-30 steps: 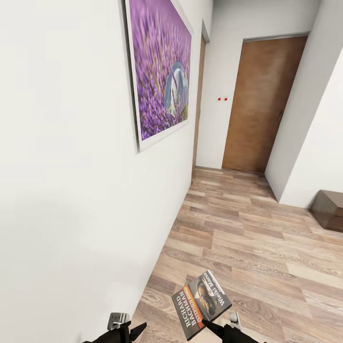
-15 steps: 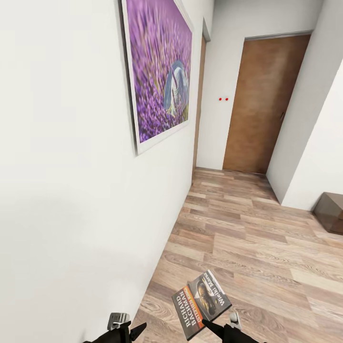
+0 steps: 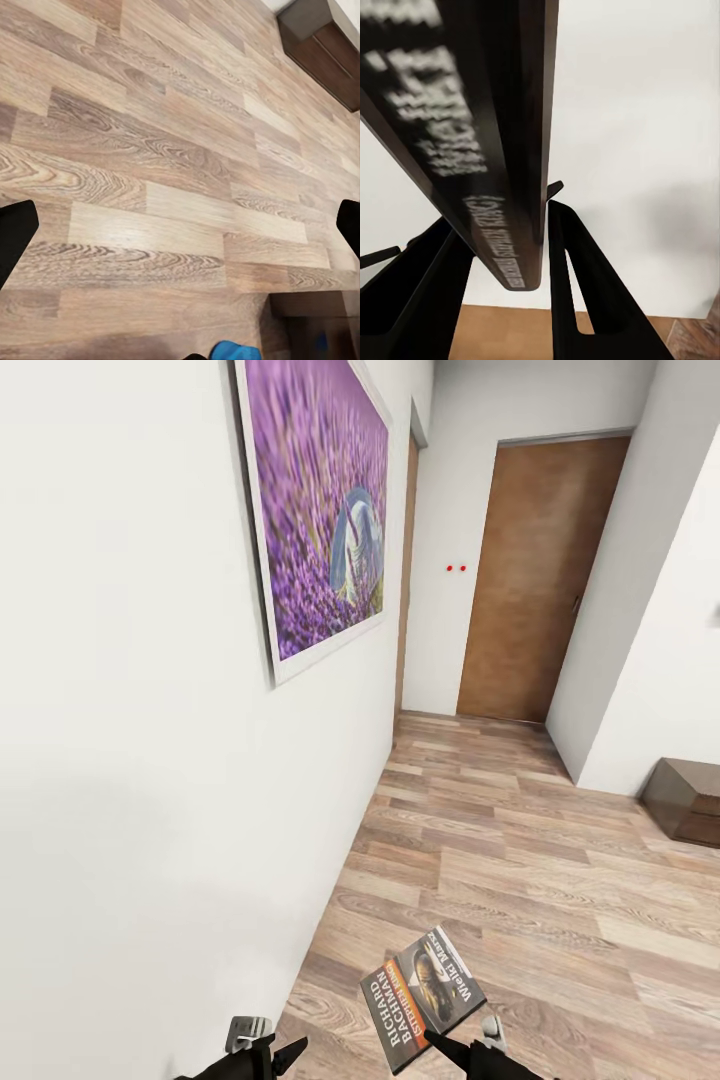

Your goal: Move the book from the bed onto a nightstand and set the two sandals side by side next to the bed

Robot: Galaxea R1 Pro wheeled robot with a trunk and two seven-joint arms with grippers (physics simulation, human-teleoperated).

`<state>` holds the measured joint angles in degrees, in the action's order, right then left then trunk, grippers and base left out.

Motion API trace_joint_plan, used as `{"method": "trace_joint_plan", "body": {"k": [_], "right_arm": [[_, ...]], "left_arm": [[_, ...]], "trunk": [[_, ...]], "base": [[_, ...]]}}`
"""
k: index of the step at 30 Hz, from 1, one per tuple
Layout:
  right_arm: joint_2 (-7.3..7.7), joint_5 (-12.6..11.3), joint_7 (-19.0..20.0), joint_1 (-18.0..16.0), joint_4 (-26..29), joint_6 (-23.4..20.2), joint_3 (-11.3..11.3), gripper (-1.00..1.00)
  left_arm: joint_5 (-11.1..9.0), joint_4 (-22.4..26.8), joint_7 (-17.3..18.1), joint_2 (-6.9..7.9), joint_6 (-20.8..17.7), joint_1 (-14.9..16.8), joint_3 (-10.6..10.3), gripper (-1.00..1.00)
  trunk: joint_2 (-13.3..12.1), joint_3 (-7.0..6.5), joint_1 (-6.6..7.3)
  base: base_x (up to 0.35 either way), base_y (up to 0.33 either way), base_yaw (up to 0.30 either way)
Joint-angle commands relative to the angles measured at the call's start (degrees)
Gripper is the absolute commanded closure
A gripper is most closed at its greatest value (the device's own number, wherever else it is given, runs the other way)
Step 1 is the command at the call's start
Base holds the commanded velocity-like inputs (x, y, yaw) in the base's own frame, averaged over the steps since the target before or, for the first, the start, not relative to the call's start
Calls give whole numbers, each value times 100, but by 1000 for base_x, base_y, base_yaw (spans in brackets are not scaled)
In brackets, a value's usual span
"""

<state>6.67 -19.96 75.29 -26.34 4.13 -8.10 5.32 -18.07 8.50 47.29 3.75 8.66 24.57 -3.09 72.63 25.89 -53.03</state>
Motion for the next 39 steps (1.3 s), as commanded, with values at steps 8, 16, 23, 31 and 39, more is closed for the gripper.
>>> {"method": "trace_joint_plan", "body": {"k": [8, 16, 23, 31, 39], "right_arm": [[1, 27, 21, -3, 1, -60, 41, 100], [1, 27, 21, -3, 1, -62, 45, 100], [-4, 27, 21, -3, 2, -60, 44, 100], [-3, 27, 22, -3, 2, -61, 45, 100], [-4, 27, 21, -3, 1, -60, 43, 100]], "left_arm": [[-31, -6, 9, 2, 31, 4, -34, -100], [-37, -6, 11, 2, 31, 4, -34, -100], [-30, -6, 8, 2, 31, 4, -35, -100], [-30, -6, 8, 2, 31, 4, -40, -100], [-36, -6, 14, 2, 31, 4, -34, -100]], "trunk": [[4, 6, 0], [4, 6, 0], [4, 6, 0], [4, 6, 0], [4, 6, 0]], "base": [[196, 0, -1], [35, 0, 0], [137, 0, 0], [39, 0, 0], [1, 0, -106]]}}
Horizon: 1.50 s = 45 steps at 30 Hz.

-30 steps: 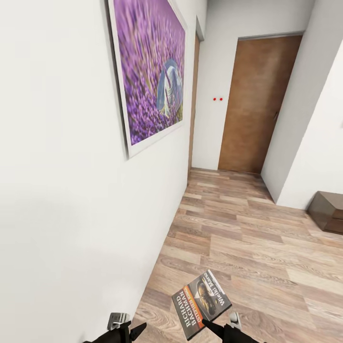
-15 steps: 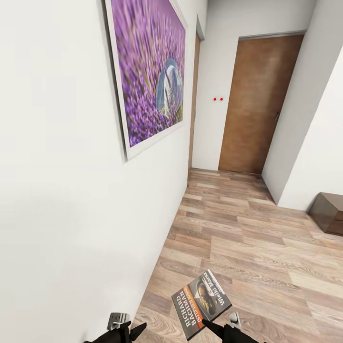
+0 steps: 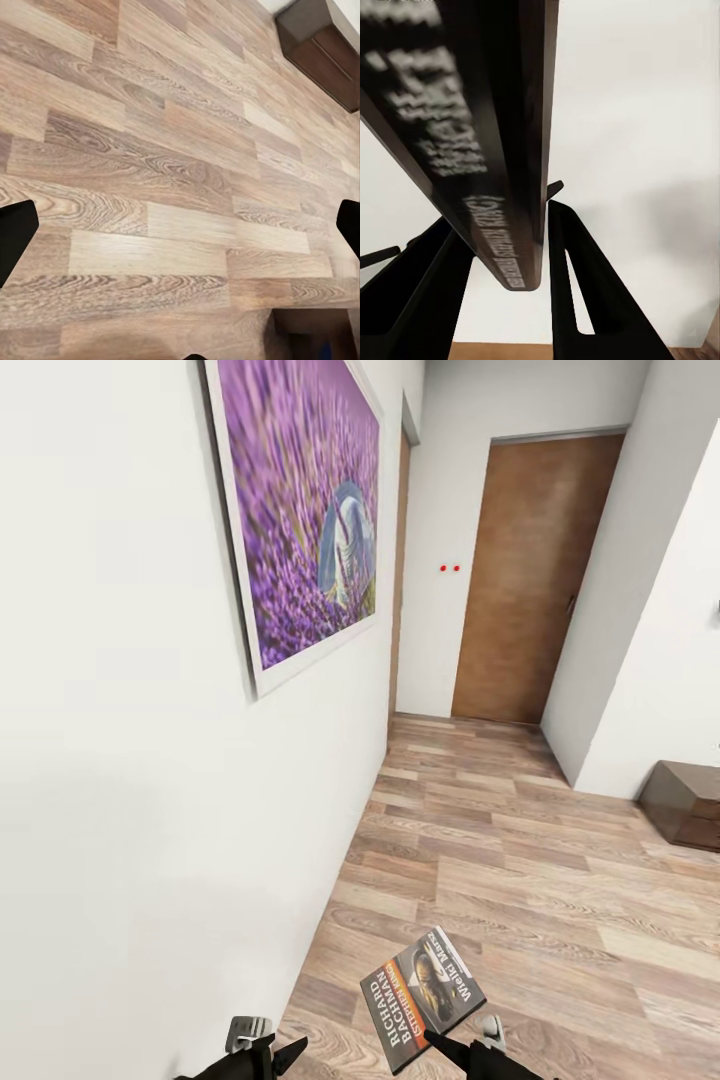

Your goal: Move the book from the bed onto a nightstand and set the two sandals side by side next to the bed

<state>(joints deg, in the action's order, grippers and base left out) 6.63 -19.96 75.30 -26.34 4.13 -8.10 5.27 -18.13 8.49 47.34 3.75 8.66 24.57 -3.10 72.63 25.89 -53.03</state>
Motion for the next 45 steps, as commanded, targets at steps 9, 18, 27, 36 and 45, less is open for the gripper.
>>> {"method": "trace_joint_plan", "body": {"k": [9, 18, 27, 36, 45], "right_arm": [[2, 28, 20, -3, 2, -60, 47, 100], [4, 28, 22, -3, 2, -60, 46, 100], [0, 28, 26, -3, 2, -60, 50, 100], [2, 28, 28, -3, 3, -60, 49, 100], [-1, 28, 29, -3, 2, -60, 49, 100]], "left_arm": [[-33, -5, 12, 3, 30, 4, -33, -100], [-33, -5, 11, 3, 30, 4, -35, -100], [-21, -5, -11, -2, 25, 4, -41, -100], [-24, -5, 3, -6, 30, 4, -42, -100], [-24, -5, 4, -6, 30, 4, -42, -100]], "trunk": [[4, 6, 0], [4, 6, 0], [4, 6, 0], [4, 6, 0], [4, 6, 0]], "base": [[6, 18, -11], [41, 78, 0], [24, 1, 0], [131, 0, 0], [4, 0, -82]]}}
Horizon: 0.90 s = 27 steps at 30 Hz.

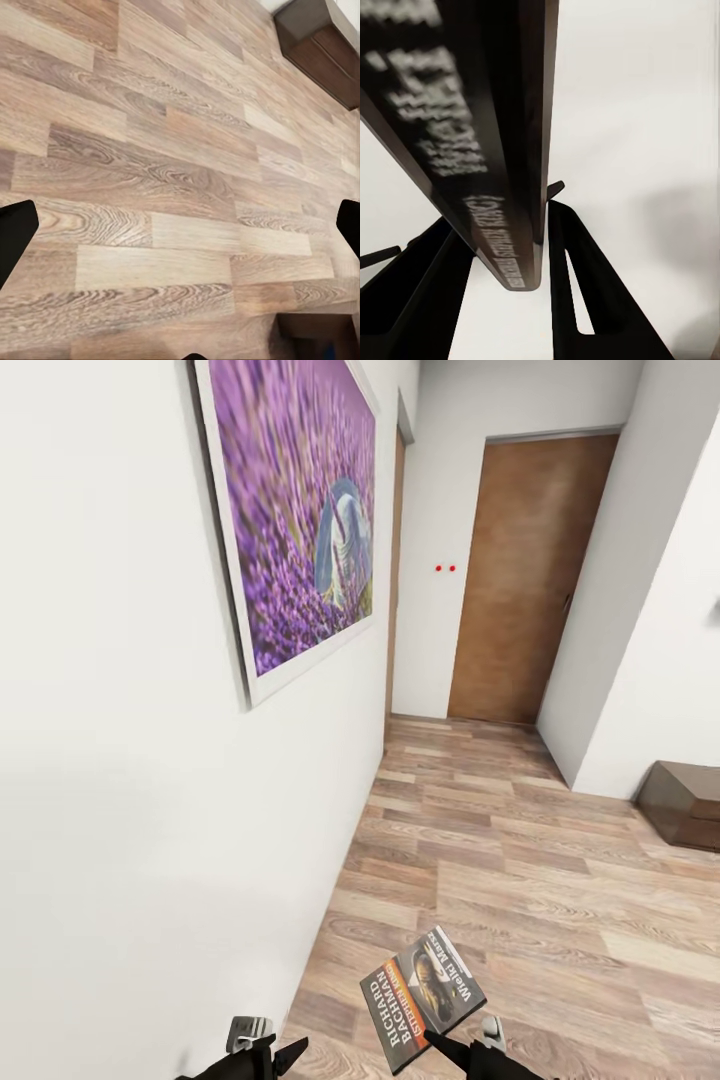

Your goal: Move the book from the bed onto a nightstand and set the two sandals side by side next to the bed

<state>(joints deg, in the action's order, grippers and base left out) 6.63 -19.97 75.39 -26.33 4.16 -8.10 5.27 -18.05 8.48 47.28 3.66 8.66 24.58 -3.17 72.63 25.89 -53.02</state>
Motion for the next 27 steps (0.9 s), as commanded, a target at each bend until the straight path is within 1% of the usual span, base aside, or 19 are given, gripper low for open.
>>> {"method": "trace_joint_plan", "body": {"k": [1, 5, 14, 20, 27], "right_arm": [[-3, 28, 20, -4, -2, -60, 46, 100], [1, 28, 20, -4, -2, -60, 47, 100], [3, 28, 20, -4, -3, -60, 51, 100], [2, 28, 20, -4, -3, -60, 51, 100], [-1, 28, 20, -4, -3, -60, 50, 100]], "left_arm": [[-32, -4, 9, 3, 31, 3, -35, -100], [-32, -4, 9, 3, 31, 3, -35, -100], [-32, -4, 9, 3, 31, 3, -35, -100], [-32, -4, 9, 3, 31, 3, -35, -100], [-32, -4, 9, 3, 31, 3, -35, -100]], "trunk": [[4, 6, 0], [4, 6, 0], [4, 6, 0], [4, 6, 0], [4, 6, 0]], "base": [[0, 0, -238], [0, 0, -149], [0, 0, -20], [0, 0, -185], [0, 0, -45]]}}
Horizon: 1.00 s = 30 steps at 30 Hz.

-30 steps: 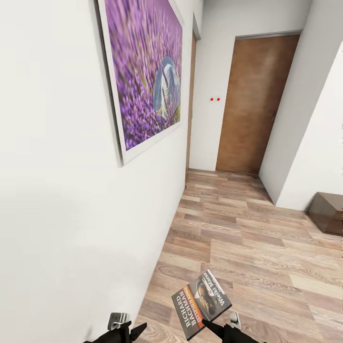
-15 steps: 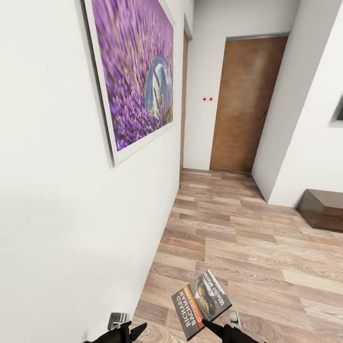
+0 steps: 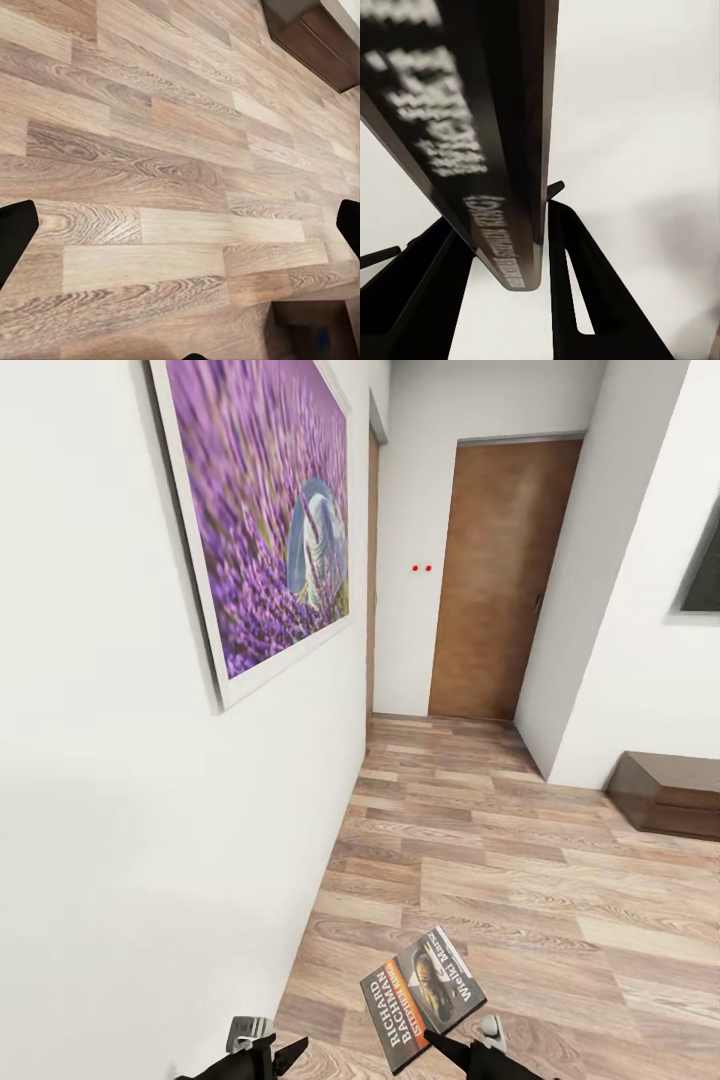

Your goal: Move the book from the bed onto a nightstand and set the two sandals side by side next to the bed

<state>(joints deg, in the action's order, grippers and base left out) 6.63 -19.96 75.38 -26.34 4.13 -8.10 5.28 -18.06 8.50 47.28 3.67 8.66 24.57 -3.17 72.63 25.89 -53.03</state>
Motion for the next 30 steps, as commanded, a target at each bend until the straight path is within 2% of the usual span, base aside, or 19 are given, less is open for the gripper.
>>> {"method": "trace_joint_plan", "body": {"k": [1, 7, 18, 30], "right_arm": [[2, 28, 21, -3, 0, -60, 50, 100], [2, 28, 21, -3, 0, -60, 49, 100], [2, 28, 21, -3, 0, -62, 49, 100], [2, 28, 23, -3, 0, -60, 47, 100]], "left_arm": [[-31, -6, 9, 2, 31, 4, -34, -100], [-26, -6, 3, 2, 29, 4, -34, -100], [-27, -6, 9, 2, 31, 4, -34, -100], [-31, -6, 9, 2, 31, 4, -34, -100]], "trunk": [[4, 6, 0], [4, 6, 0], [4, 6, 0], [4, 6, 0]], "base": [[0, 0, -5], [8, 0, -2], [126, 0, -5], [2, 0, -224]]}}
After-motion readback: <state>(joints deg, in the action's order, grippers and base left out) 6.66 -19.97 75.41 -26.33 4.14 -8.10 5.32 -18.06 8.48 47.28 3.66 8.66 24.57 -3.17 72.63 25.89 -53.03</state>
